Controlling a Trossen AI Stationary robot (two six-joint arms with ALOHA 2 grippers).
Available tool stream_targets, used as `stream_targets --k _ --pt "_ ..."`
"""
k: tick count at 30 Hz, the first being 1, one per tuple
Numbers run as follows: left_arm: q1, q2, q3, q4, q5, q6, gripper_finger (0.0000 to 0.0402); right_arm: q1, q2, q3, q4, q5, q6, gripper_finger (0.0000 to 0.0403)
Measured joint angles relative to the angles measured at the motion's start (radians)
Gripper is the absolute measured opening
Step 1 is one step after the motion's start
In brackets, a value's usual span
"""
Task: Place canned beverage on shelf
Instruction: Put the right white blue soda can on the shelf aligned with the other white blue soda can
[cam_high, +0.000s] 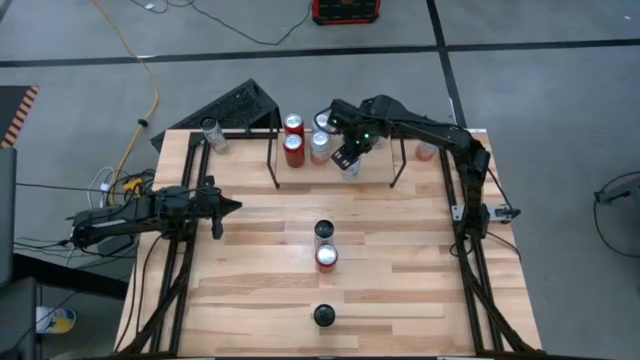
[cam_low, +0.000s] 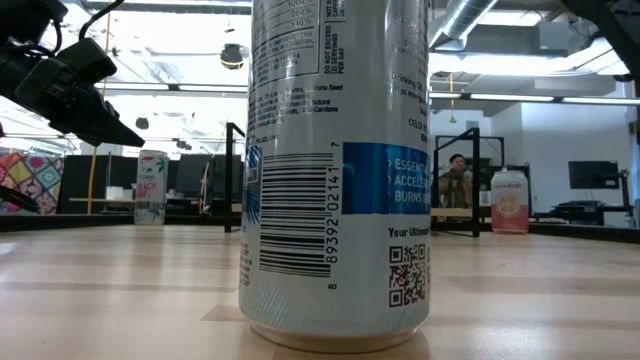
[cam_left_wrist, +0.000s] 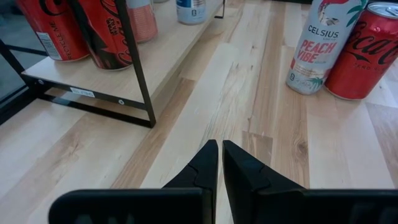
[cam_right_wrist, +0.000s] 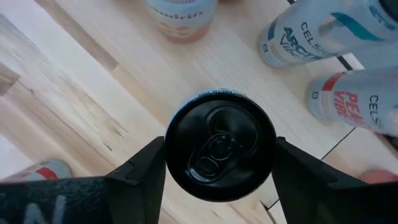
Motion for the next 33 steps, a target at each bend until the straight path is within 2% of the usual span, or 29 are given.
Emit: stream_targets --k 17,24,33 --pt "0.000 0.000 0.000 0.000 0.000 0.000 0.0011 -0.107 0.000 0.000 0.039 0.000 -0.234 0.0234" --pt "0.000 0.000 0.000 0.000 0.000 0.000 0.0011 -0.119 0.000 0.000 0.082 -0.050 -0.279 0.0234" --pt "0.000 0.000 0.000 0.000 0.000 0.000 0.0011 -0.124 0.000 0.000 0.085 -0.056 -0.282 0.0234"
